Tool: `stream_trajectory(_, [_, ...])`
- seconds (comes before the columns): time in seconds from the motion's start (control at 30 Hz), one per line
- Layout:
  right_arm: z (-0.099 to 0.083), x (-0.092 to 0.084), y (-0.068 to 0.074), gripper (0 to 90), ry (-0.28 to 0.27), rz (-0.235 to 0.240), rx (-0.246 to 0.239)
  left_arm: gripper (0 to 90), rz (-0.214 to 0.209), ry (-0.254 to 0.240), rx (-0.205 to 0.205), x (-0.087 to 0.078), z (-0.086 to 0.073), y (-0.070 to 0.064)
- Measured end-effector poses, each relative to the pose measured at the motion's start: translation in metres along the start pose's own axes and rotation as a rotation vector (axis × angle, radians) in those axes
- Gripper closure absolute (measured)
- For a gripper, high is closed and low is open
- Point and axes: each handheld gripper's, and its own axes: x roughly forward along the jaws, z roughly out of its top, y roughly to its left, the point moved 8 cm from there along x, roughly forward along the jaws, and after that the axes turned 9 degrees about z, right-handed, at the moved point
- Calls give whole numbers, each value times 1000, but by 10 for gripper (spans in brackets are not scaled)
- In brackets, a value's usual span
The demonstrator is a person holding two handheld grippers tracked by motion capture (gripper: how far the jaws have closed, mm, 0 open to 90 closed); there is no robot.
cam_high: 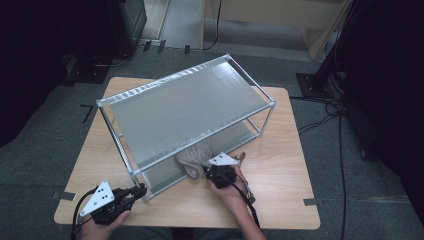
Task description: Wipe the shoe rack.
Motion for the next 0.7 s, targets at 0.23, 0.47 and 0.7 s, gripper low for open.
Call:
stream_trajectory(0.23, [-8,-17,-41,739,27,-75,79,802,-7,2,1,-2,0,1])
stream_trajectory(0.47, [-18,-36,-70,739,40,-128,154,800,8,-1,-21,-6,-1,10])
stream_trajectory(0.7, [-24,-52,-95,735,44,-211,221,796,-5,3,-30,-6,-2,12])
